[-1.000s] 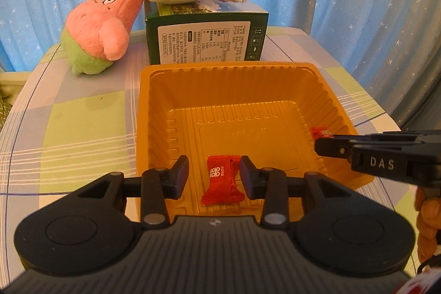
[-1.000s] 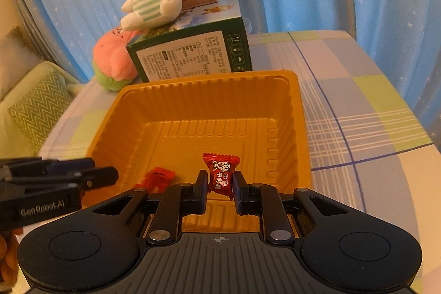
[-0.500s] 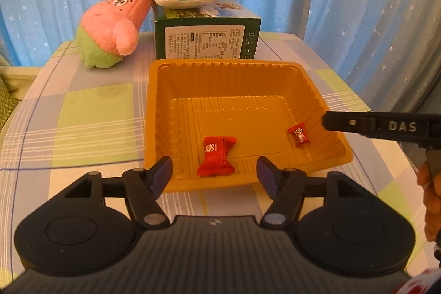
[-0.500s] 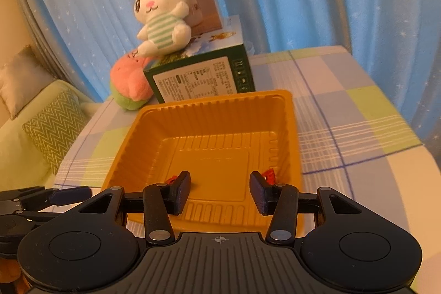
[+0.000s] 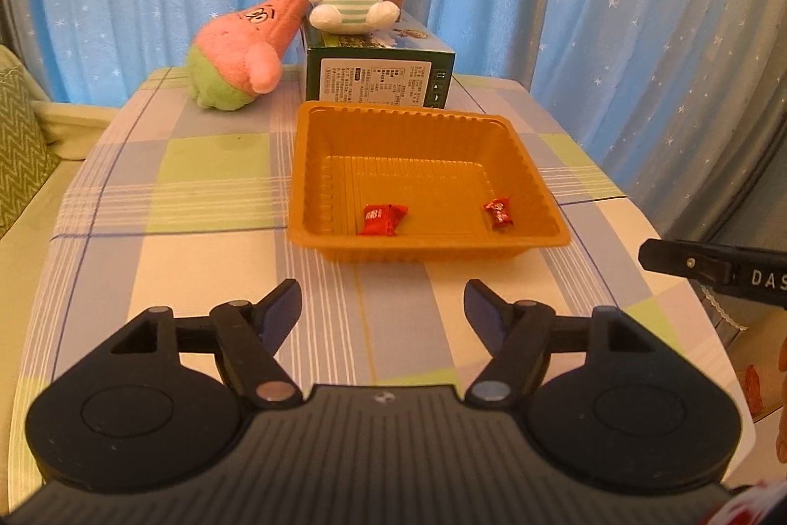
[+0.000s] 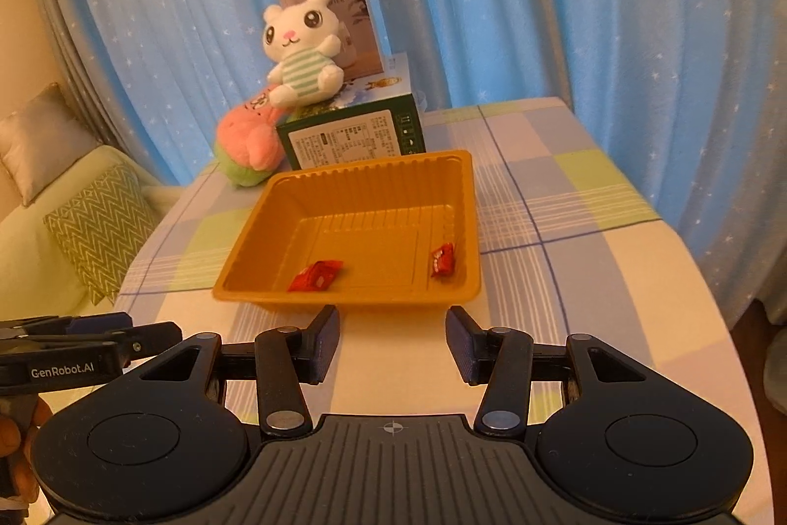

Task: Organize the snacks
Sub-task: 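Move both tools back to the snack pile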

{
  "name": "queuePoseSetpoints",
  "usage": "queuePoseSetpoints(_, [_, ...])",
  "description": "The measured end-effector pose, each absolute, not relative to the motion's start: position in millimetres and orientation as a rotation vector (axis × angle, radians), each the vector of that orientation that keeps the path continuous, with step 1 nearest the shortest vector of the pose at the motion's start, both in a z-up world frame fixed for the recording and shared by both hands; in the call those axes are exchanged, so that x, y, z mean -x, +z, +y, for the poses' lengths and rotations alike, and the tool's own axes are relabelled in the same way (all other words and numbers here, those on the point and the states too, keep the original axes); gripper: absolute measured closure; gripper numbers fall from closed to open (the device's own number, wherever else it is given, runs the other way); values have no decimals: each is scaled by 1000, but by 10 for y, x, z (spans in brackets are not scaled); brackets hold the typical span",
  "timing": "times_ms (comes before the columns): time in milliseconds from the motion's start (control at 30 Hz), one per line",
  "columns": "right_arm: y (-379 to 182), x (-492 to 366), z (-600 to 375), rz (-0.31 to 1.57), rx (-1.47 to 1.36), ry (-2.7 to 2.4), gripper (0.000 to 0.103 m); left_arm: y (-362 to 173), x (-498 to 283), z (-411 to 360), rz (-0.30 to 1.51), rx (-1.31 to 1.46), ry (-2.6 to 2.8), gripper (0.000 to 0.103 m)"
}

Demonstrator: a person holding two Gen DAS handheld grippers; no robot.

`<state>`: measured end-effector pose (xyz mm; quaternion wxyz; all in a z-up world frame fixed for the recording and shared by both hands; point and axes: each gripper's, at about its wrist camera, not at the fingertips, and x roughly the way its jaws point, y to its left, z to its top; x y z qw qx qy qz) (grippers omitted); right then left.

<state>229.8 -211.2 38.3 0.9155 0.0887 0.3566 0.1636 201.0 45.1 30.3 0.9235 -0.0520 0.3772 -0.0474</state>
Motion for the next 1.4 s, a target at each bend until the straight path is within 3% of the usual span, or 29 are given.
queuePoseSetpoints(700, [276,-903,-2281,739,-204,252,55,254,-736,460,786,117,-27,28])
queuePoseSetpoints(1167, [27,-748,-2290,800,-197,243,55,-65,-649,517,853,97,-21,28])
queuePoseSetpoints(1400, [-106,-849,-2192,815,-177,245,55,-234,-799,555,891,97,-22,36])
